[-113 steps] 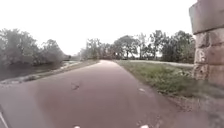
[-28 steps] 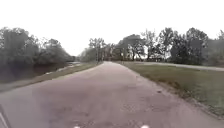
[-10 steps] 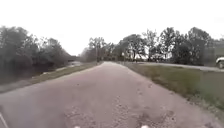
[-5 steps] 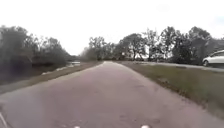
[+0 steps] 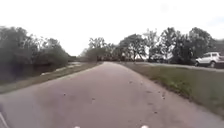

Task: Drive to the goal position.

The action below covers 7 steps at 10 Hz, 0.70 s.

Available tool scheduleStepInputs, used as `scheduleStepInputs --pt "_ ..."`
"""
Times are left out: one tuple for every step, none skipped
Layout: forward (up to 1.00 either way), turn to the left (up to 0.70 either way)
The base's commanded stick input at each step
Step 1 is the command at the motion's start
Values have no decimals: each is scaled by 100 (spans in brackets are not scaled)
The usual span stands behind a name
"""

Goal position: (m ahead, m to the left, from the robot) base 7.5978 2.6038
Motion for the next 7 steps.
scheduleStepInputs --pt "70 0" --pt "70 0" --pt "70 0" --pt "70 0" --pt "70 0" --pt "70 0" --pt "70 0"
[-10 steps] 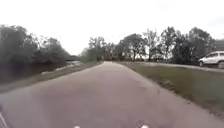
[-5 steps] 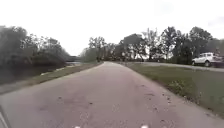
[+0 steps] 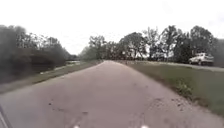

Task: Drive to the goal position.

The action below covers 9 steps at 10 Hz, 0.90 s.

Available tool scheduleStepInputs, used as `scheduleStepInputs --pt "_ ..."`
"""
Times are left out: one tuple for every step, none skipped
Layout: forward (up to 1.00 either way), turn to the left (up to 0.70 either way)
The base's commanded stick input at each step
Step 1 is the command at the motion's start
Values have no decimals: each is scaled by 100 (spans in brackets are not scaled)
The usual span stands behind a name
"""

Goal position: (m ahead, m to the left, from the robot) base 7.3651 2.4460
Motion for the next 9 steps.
scheduleStepInputs --pt "70 0" --pt "70 0" --pt "70 0" --pt "70 0" --pt "70 0" --pt "70 0" --pt "70 0" --pt "70 0" --pt "70 0"
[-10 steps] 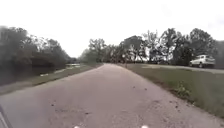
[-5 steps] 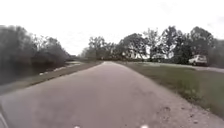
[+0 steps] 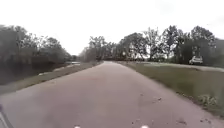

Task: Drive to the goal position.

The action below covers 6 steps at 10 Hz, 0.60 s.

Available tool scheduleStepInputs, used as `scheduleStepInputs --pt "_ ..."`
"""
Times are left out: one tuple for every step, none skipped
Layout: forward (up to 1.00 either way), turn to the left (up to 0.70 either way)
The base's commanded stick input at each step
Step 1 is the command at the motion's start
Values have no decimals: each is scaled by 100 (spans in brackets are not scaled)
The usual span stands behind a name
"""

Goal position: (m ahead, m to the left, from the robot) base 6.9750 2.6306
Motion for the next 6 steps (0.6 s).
scheduleStepInputs --pt "70 0" --pt "70 0" --pt "70 0" --pt "70 0" --pt "70 0" --pt "70 0"
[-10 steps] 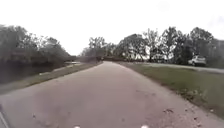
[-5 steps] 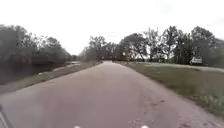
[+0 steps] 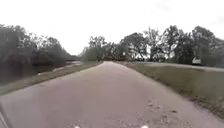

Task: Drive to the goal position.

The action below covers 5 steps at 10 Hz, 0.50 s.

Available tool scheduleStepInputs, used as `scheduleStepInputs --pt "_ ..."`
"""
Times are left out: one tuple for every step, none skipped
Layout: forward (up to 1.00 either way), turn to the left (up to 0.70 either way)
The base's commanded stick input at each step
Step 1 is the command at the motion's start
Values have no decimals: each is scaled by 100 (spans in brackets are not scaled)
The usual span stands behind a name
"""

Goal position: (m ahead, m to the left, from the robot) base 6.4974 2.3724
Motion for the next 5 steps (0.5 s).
scheduleStepInputs --pt "70 0" --pt "70 0" --pt "70 0" --pt "70 0" --pt "70 0"
